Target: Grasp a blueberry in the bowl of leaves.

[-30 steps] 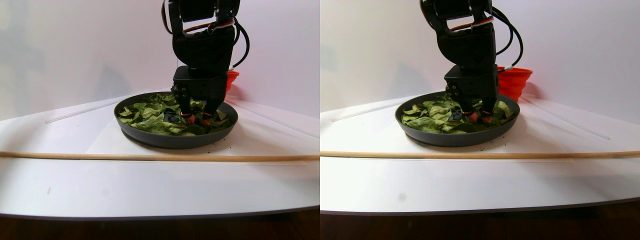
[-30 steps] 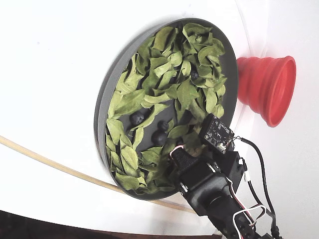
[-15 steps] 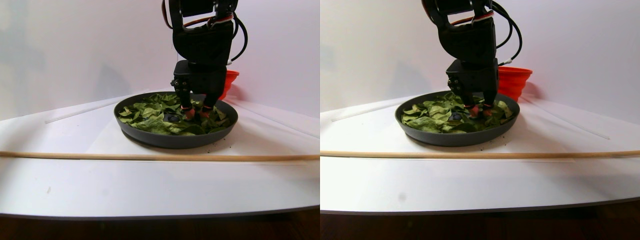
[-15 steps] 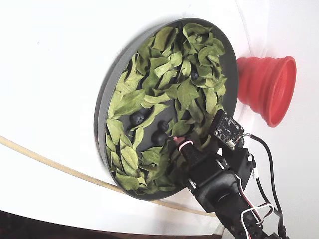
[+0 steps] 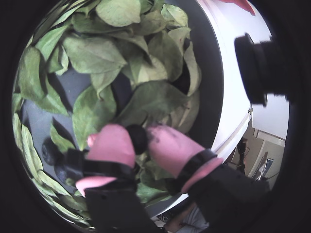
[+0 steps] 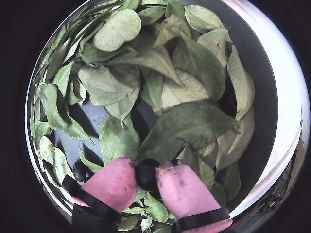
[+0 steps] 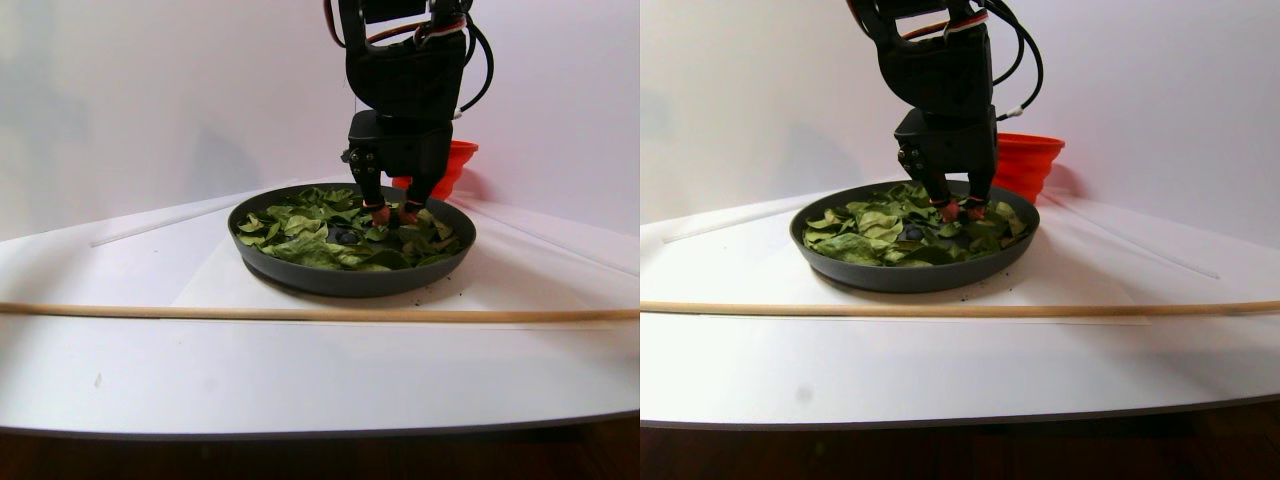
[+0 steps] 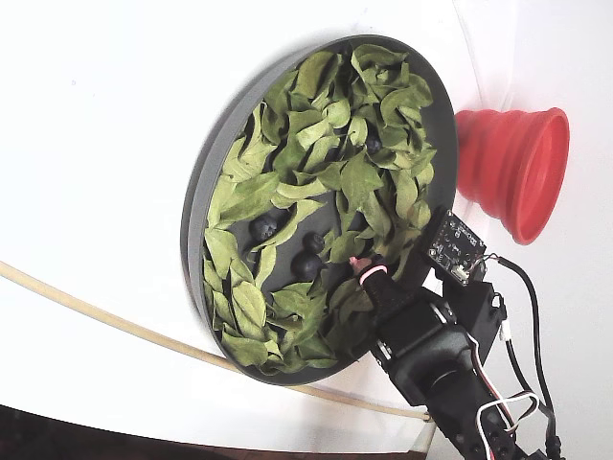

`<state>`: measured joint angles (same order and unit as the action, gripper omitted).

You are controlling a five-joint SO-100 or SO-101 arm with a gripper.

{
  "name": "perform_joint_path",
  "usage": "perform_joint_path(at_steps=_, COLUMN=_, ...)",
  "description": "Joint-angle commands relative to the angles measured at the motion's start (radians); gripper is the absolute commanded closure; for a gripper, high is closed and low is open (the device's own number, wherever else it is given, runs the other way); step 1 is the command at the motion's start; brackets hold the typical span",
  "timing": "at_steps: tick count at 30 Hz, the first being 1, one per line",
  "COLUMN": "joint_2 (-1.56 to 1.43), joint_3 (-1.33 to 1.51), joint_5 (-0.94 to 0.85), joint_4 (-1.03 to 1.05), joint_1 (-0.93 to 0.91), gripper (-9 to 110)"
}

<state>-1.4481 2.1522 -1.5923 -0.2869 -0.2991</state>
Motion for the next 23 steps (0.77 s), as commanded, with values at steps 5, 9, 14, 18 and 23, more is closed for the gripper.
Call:
perform_joint_path(at_steps=5, joint_2=-0.132, joint_3=-0.046, joint_5=-0.003, joint_4=-0.009, joint_1=-0.012, gripper=94)
perform_joint_path(at_steps=9, joint_2=-0.147, joint_3=-0.046, joint_5=-0.008, joint_4=-0.011, joint_1=-0.015, gripper=94)
perform_joint_path(at_steps=14, joint_2=-0.155, joint_3=-0.054, joint_5=-0.012, joint_4=-0.011, joint_1=-0.018, gripper=94)
perform_joint_path(at_steps=18, joint_2=-0.156, joint_3=-0.060, joint_5=-0.017, joint_4=-0.011, joint_1=-0.023, gripper=94)
perform_joint_path(at_steps=23, joint_2=-0.166, joint_3=-0.069, joint_5=-0.020, joint_4=-0.011, joint_1=-0.026, gripper=94)
